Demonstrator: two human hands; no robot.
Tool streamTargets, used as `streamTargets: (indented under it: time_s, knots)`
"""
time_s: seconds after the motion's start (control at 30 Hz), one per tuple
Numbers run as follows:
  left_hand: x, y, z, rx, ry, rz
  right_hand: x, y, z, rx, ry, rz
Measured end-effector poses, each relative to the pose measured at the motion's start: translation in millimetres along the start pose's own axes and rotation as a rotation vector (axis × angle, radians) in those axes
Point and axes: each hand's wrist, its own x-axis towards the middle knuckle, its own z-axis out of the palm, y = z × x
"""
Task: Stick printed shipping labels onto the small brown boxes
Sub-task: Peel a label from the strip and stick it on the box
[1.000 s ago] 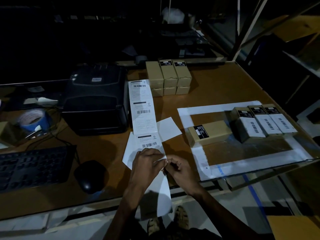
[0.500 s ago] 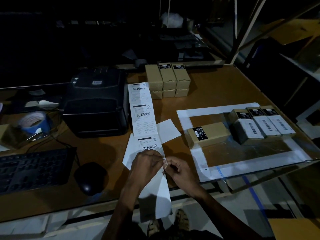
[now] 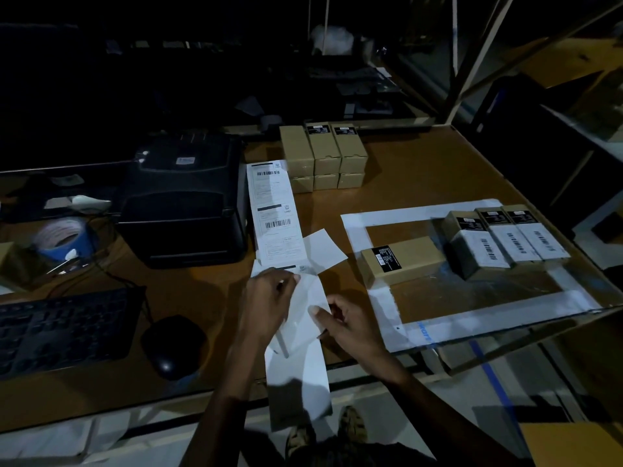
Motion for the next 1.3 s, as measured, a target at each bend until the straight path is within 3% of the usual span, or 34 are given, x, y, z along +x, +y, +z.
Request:
streamTargets:
  time_s: [0.2,0.33,0.5,0.93,1.13,1.3]
  knots:
    - [18,1,-14,0.014,0.088,-0.061,7,0,0,-0.165,0.019,0.013]
    - [30,2,-31,0.019,0.152,-0.069,11,-2,-1,-0.33,0.12,-0.085]
    - [41,9,-49,0.038,0.281,-0.125,16,-5,-1,-0.478,0.069,-0.062]
    - [49,26,-108,0.128,0.86,0.087,41,1,-3,-0.55,0.099,-0.131]
    - [29,53,-99,0.055,0.733,0.126,47,-4,-2,-0.245,0.085,0.01]
    - [7,73,-51,0.001,0.627,0.299,31,-35,-13,-0.31,0.268,-0.083]
